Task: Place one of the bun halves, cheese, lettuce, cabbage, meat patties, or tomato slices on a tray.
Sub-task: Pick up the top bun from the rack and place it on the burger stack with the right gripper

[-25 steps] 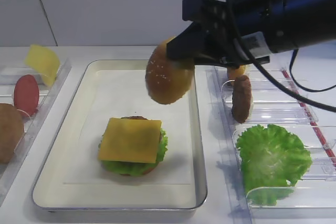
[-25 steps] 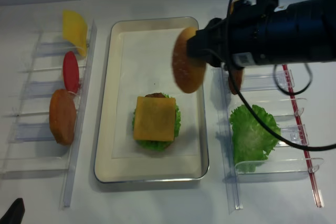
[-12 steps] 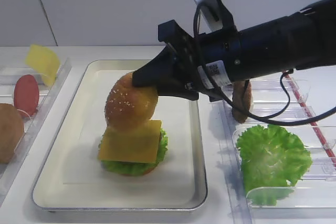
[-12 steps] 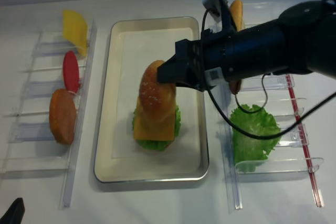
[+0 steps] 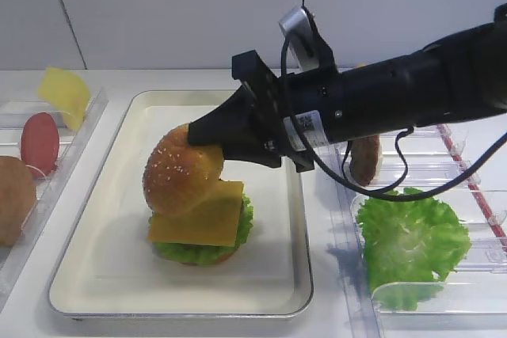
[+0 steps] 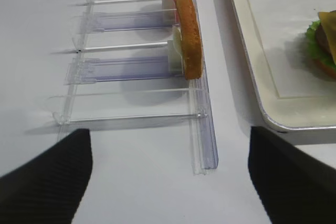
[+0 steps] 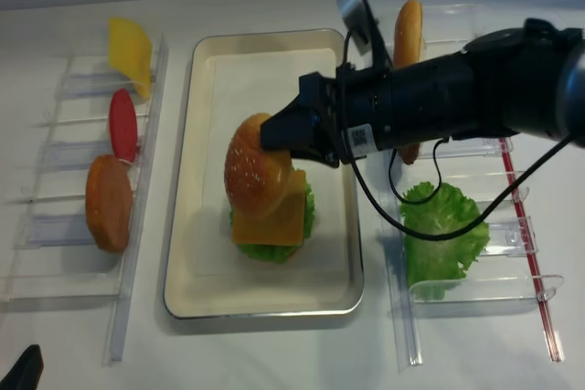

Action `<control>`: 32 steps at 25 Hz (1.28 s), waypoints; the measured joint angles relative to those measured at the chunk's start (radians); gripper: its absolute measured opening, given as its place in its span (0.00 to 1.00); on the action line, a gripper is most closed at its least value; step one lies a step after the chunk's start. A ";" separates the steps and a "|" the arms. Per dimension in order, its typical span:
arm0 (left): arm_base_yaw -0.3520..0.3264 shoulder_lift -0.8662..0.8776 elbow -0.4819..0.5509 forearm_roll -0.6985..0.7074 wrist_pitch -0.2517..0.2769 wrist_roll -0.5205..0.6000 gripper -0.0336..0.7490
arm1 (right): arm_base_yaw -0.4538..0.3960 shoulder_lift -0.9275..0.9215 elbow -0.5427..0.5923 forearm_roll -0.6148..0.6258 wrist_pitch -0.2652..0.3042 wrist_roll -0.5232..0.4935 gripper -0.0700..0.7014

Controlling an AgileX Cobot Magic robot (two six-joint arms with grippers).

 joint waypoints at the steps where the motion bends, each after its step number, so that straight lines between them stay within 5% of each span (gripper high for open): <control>1: 0.000 0.000 0.000 0.000 0.000 0.000 0.79 | 0.000 0.010 0.000 0.002 0.002 0.000 0.40; 32: 0.000 0.000 0.000 0.000 0.000 0.000 0.79 | 0.000 0.094 0.000 0.009 -0.012 -0.031 0.40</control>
